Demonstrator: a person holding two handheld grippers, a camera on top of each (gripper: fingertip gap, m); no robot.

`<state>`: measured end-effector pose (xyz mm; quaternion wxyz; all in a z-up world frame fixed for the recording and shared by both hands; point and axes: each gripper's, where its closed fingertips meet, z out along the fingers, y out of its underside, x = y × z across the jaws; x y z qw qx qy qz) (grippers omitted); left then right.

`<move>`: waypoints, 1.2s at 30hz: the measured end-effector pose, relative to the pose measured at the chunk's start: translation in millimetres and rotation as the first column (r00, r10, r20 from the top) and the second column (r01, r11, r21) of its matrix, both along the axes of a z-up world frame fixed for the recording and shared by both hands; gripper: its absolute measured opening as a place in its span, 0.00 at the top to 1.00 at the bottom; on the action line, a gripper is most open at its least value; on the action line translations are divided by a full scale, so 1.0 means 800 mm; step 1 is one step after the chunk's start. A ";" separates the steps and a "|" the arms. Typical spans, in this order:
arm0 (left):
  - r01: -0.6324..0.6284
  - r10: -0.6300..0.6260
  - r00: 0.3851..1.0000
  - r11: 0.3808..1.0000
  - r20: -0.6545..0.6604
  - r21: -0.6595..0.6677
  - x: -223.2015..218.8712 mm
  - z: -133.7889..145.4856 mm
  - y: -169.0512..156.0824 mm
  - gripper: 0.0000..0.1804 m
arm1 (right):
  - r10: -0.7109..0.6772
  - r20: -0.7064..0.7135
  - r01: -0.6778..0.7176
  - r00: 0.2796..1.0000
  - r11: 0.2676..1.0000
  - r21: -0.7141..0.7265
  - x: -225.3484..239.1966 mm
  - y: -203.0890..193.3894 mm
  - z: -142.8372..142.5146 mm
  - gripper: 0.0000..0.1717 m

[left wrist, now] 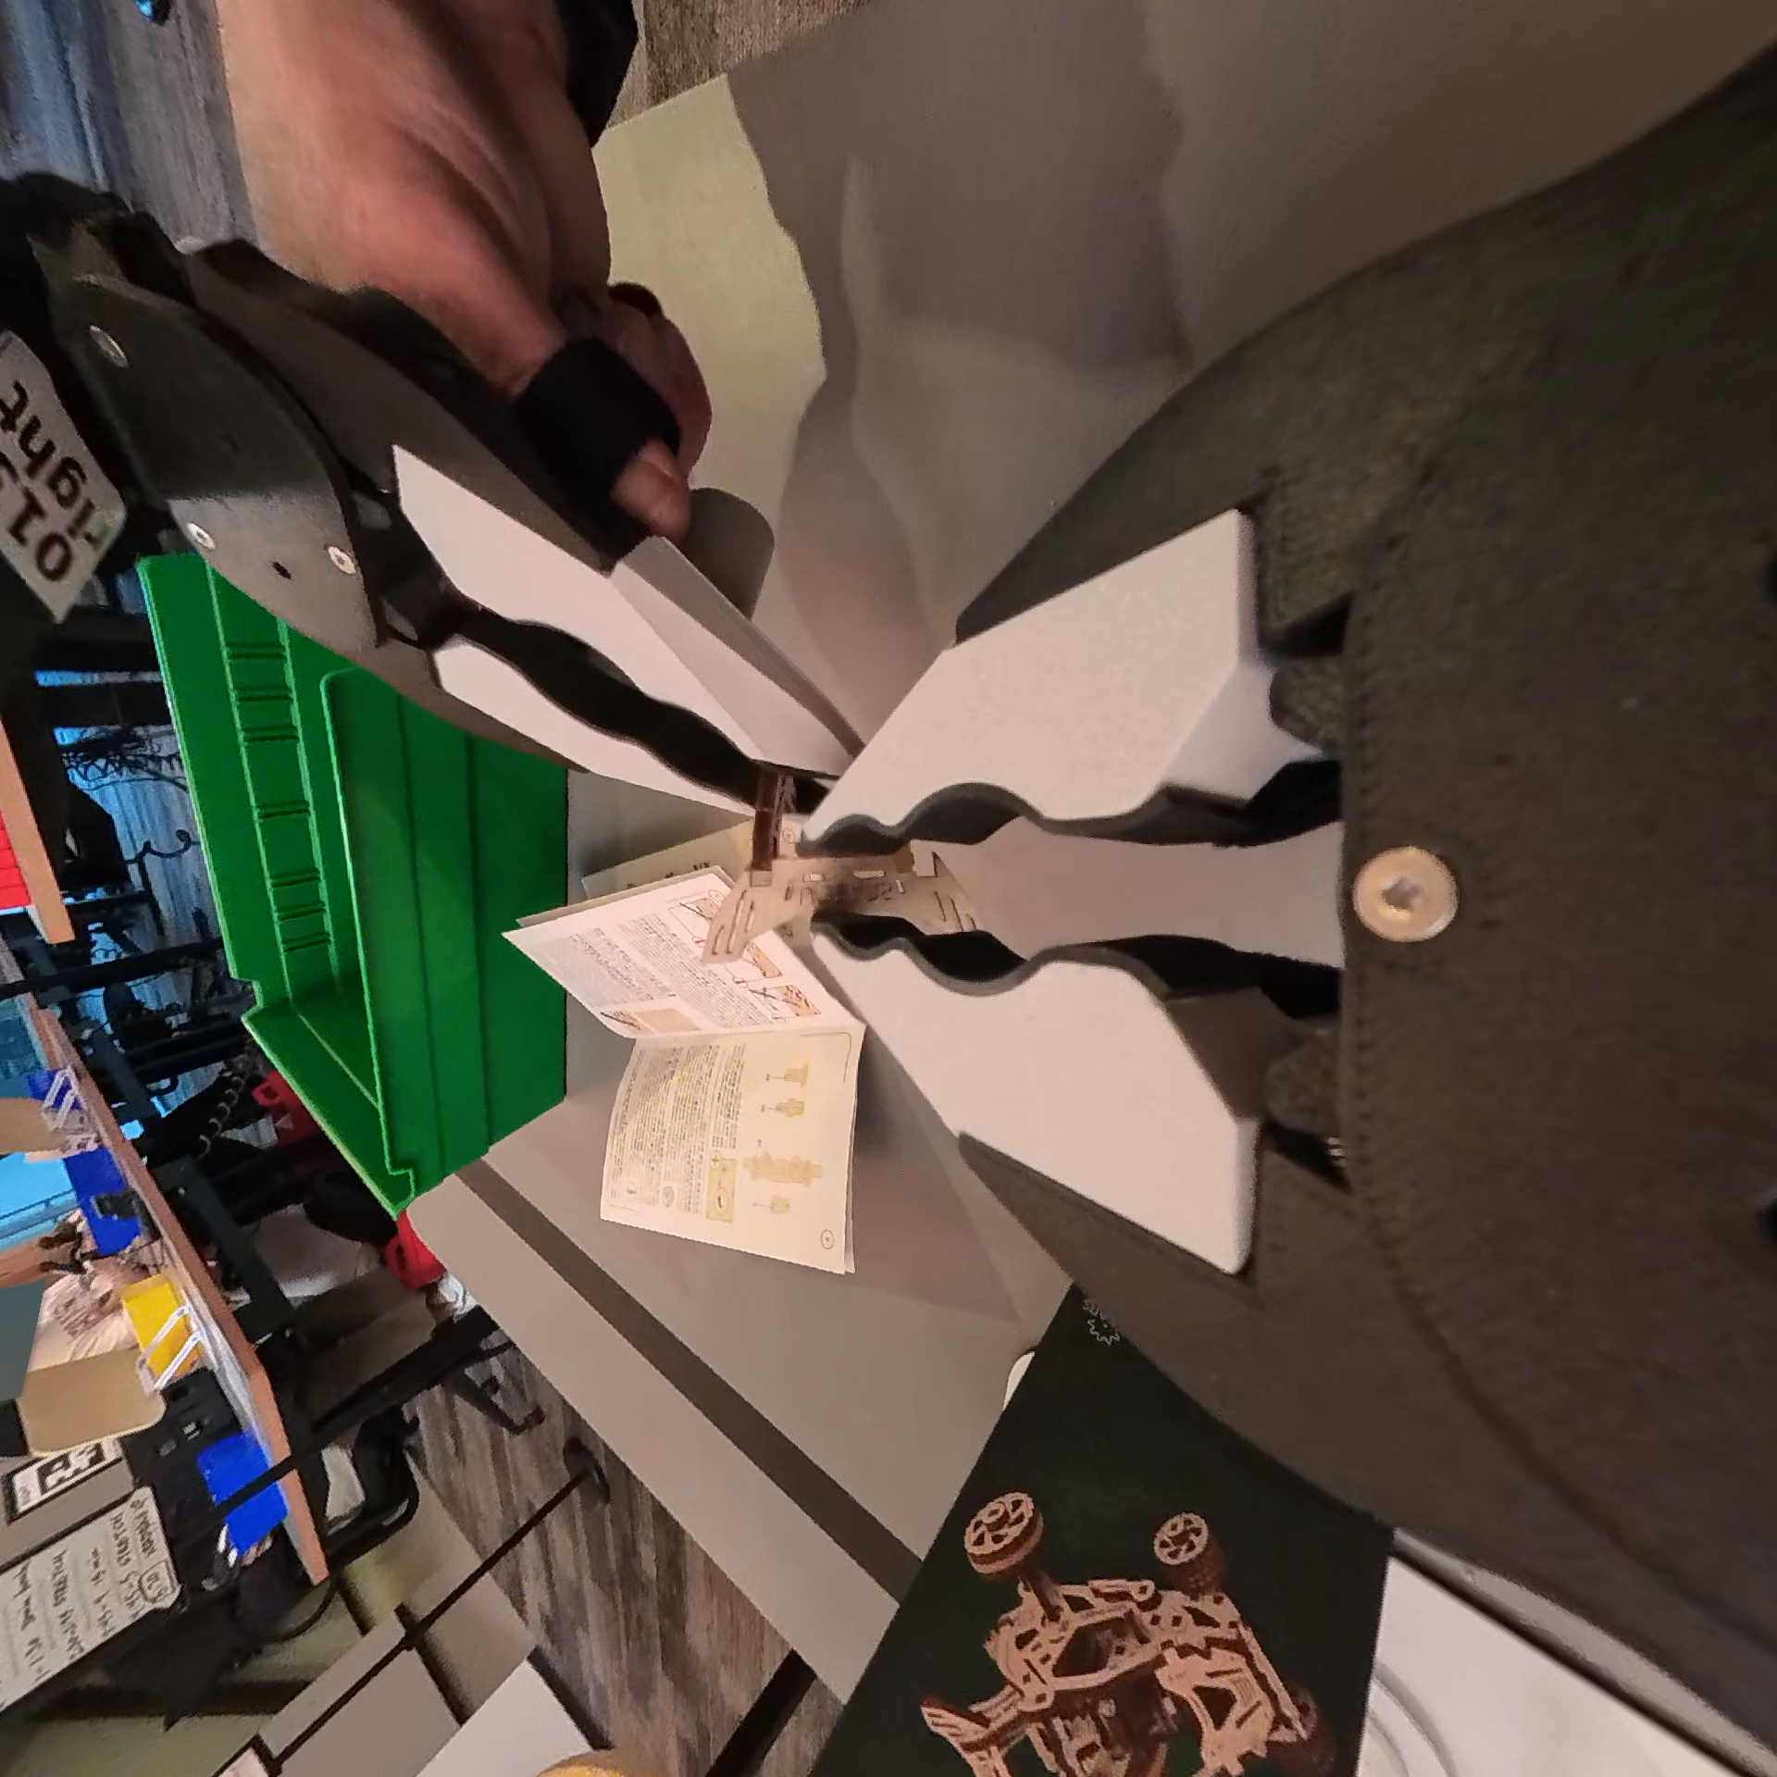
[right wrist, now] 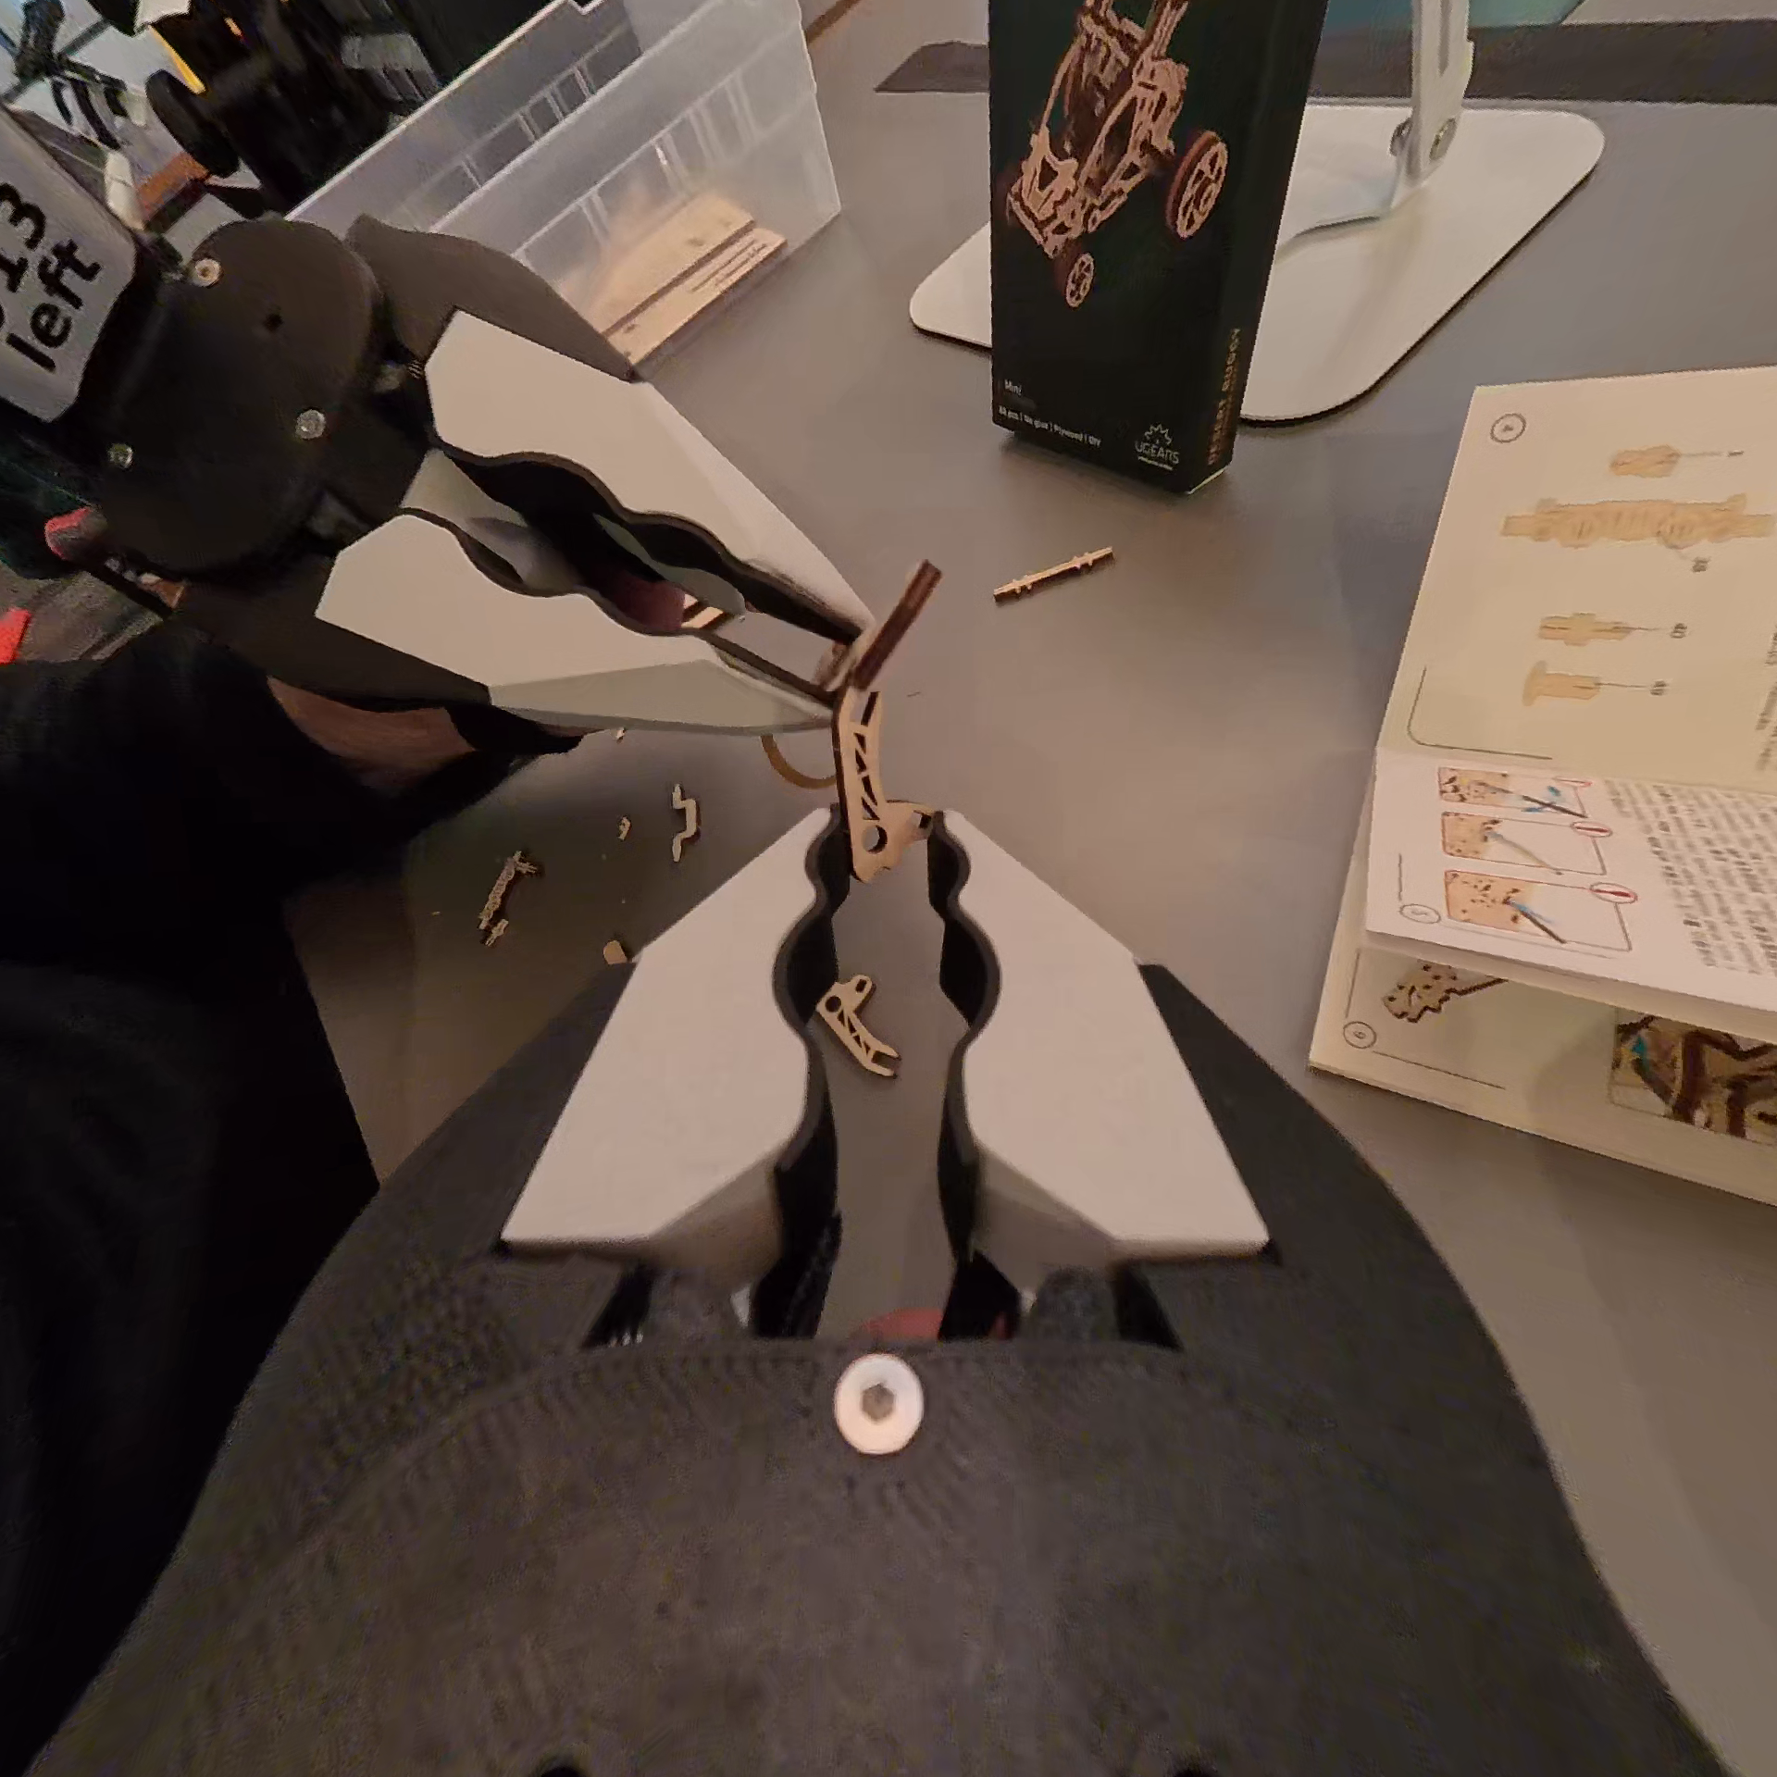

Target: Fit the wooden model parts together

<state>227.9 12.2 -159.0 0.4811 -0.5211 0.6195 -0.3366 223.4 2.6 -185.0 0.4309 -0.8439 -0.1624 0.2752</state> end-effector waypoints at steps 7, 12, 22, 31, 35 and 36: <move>-0.004 0.004 1.000 1.000 -0.012 -0.011 0.002 -0.002 0.000 0.95 | 0.004 -0.038 -0.004 0.999 1.000 0.017 -0.002 0.000 0.001 0.92; 0.012 -0.012 1.000 1.000 -0.021 -0.022 0.003 -0.004 -0.003 0.95 | 0.007 -0.030 -0.007 1.000 1.000 0.017 0.001 0.002 -0.001 0.92; 0.012 -0.009 0.999 0.999 -0.050 0.053 0.004 -0.007 -0.003 0.95 | 0.016 0.038 -0.018 0.999 0.998 0.058 0.003 0.003 -0.002 0.92; -0.030 0.064 0.987 0.974 -0.149 0.224 0.008 -0.024 0.005 0.94 | -0.024 0.152 0.028 0.988 0.999 -0.029 0.010 0.004 -0.018 0.92; -0.045 0.116 0.969 0.951 -0.218 0.304 0.011 -0.037 0.010 0.94 | -0.050 0.218 0.064 0.975 0.996 -0.059 0.016 0.006 -0.030 0.92; -0.047 0.123 0.966 0.949 -0.229 0.311 0.012 -0.040 0.011 0.95 | -0.059 0.224 0.076 0.973 0.995 -0.069 0.017 0.007 -0.032 0.92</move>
